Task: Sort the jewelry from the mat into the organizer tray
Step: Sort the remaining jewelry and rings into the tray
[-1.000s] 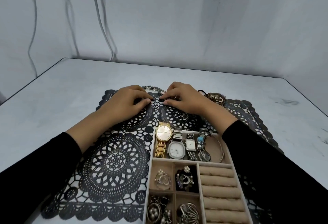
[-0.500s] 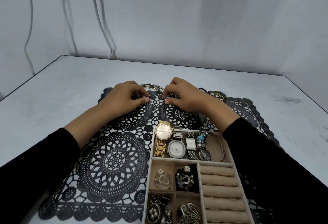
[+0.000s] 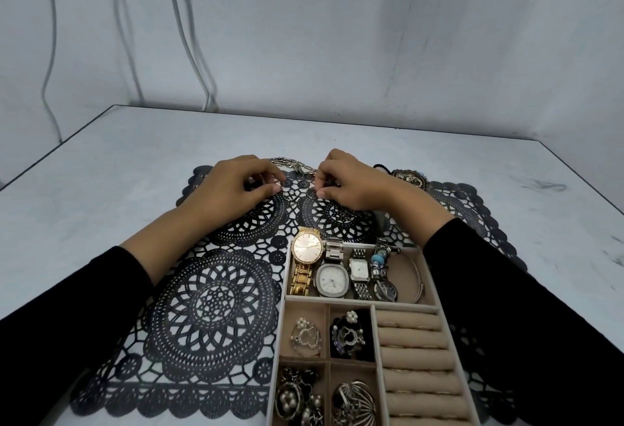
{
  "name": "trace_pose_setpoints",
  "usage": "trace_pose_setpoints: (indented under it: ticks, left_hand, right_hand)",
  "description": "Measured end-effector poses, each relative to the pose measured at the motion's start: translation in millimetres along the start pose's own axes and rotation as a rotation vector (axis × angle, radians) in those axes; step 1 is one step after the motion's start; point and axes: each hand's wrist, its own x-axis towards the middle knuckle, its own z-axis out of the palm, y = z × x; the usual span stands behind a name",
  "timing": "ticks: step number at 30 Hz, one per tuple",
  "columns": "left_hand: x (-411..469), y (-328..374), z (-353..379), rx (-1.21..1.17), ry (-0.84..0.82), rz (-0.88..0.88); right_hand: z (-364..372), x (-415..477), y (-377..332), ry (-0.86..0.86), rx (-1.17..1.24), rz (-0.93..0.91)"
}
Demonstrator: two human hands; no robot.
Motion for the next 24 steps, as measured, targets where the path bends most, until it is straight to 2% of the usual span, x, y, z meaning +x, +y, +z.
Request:
trace_pose_setpoints:
  ticks: [6,15,21,24]
  left_hand:
    - [-0.7,-0.5,0.4,-0.017,0.007,0.006]
    - [-0.9,-1.3,1.7,-0.014,0.011,-0.001]
    - [-0.8,-0.8,0.7,-0.015,0.002,-0.004]
    - [-1.9,0.7,-0.6,-0.035,0.009,-0.022]
  right_hand:
    - [-3.1,-2.9,-2.1,0.058,0.022,-0.047]
    - [-4.7,-2.7,-1.0,-0.006,-0.059,-0.034]
    - [-8.6,-5.7,1.0,0.089,0.032,-0.125]
    - [-9.4,-10.2,1.4,0.126,0.081,-0.114]
